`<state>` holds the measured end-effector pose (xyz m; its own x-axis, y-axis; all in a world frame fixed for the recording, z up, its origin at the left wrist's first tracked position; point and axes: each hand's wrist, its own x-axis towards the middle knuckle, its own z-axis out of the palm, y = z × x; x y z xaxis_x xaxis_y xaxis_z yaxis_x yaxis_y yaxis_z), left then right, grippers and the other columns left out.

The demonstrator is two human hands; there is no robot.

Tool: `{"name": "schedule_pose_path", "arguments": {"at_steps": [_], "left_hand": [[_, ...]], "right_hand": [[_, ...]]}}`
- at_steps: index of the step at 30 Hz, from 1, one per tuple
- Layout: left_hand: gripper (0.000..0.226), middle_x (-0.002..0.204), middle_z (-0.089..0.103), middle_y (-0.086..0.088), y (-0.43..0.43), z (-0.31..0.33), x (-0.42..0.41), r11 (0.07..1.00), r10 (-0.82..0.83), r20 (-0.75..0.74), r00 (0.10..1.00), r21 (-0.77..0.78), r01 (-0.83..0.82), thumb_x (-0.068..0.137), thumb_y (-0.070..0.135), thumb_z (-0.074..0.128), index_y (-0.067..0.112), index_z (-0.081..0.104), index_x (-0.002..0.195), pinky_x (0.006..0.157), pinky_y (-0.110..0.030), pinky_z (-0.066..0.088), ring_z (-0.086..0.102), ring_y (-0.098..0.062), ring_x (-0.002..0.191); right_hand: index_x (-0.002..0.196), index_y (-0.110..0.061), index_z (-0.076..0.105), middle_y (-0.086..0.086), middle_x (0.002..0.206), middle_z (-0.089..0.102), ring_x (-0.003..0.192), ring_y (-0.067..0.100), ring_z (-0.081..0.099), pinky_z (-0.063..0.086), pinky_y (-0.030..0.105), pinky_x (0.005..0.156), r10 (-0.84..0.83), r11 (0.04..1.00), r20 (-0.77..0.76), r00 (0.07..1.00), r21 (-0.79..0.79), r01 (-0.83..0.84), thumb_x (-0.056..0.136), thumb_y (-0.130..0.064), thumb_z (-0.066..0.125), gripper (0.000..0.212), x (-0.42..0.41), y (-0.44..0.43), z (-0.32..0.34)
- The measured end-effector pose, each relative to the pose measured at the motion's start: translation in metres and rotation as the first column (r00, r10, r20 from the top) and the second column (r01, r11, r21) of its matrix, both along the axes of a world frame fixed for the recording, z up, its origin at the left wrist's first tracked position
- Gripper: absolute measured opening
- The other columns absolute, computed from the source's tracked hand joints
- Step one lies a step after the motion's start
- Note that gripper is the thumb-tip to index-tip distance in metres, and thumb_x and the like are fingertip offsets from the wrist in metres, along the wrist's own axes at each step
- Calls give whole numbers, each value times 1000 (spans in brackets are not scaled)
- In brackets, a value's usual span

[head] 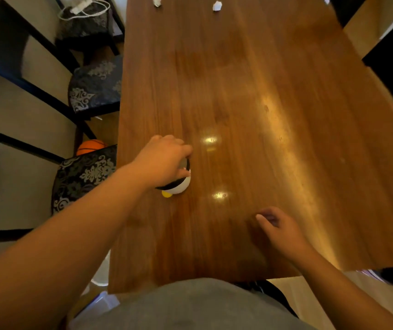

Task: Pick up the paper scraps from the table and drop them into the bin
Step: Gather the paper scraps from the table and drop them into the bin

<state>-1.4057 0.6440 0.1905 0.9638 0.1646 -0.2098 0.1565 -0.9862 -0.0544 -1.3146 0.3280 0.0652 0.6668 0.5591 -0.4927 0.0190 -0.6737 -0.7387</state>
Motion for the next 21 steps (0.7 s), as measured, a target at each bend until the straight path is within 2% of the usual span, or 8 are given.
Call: {"name": "schedule_pose_path", "arguments": {"at_steps": [5, 7, 10, 11, 14, 16, 19, 21], "left_hand": [[47, 105, 62, 3, -5, 7, -6, 997, 40, 65, 997, -73, -36, 83, 60, 56, 25, 58, 113, 88, -39, 44, 53, -21, 106], [44, 109, 63, 3, -15, 14, -17, 991, 69, 172, 983, -123, -48, 85, 58, 54, 23, 60, 112, 91, -39, 44, 53, -19, 109], [33, 100, 64, 4, -38, 15, -48, 971, 137, 371, 918, -234, -51, 88, 49, 53, 22, 62, 103, 82, -34, 45, 54, -15, 98], [30, 97, 61, 8, -49, 10, -60, 953, 177, 375, 910, -295, -64, 89, 50, 51, 25, 60, 102, 78, -28, 42, 52, -10, 93], [26, 96, 51, 23, -84, -20, -102, 801, 259, 65, 964, -572, -177, 87, 59, 41, 41, 52, 102, 71, -16, 40, 49, 4, 86], [24, 94, 54, 22, -103, -50, -127, 653, 198, -179, 964, -709, -266, 86, 59, 47, 42, 54, 101, 69, -17, 46, 54, 4, 85], [12, 86, 62, 16, -131, -96, -153, 458, 112, -409, 906, -788, -412, 87, 47, 59, 36, 62, 92, 68, -17, 48, 59, 2, 80], [8, 85, 65, 12, -150, -121, -165, 388, 44, -518, 854, -779, -493, 86, 46, 59, 39, 61, 85, 70, -20, 49, 62, -1, 80]], "right_hand": [[101, -31, 63, -18, 95, 64, 89, -1, 59, 44, 20, 69, 26, 999, -3, 1000, -18, -26, 91, -40, 59, 14, 5, 3, 5], [101, -32, 63, -16, 96, 64, 89, 0, 60, 44, 20, 67, 52, 998, -43, 998, -28, -53, 92, -40, 58, 13, 0, 3, 8], [97, -35, 63, -15, 95, 65, 87, 2, 61, 45, 16, 61, 99, 994, -79, 992, -46, -103, 92, -39, 58, 8, -16, 1, 10], [95, -35, 64, -14, 94, 65, 86, 3, 62, 47, 17, 61, 109, 992, -92, 990, -52, -114, 92, -39, 58, 8, -22, -1, 11], [95, -33, 66, -11, 92, 68, 86, 7, 64, 56, 30, 73, 111, 987, -151, 982, -98, -126, 91, -39, 59, 10, -49, -14, 10], [95, -36, 65, -11, 93, 69, 88, 6, 64, 55, 29, 75, 108, 982, -170, 979, -132, -132, 91, -39, 59, 8, -69, -26, 9], [90, -38, 65, -13, 89, 70, 83, 1, 64, 49, 18, 69, 46, 983, -161, 986, -168, -73, 91, -36, 60, 6, -97, -44, 9], [87, -37, 66, -12, 87, 70, 81, 2, 64, 48, 20, 69, -39, 982, -152, 988, -189, 9, 91, -34, 60, 7, -113, -55, 6]]}}
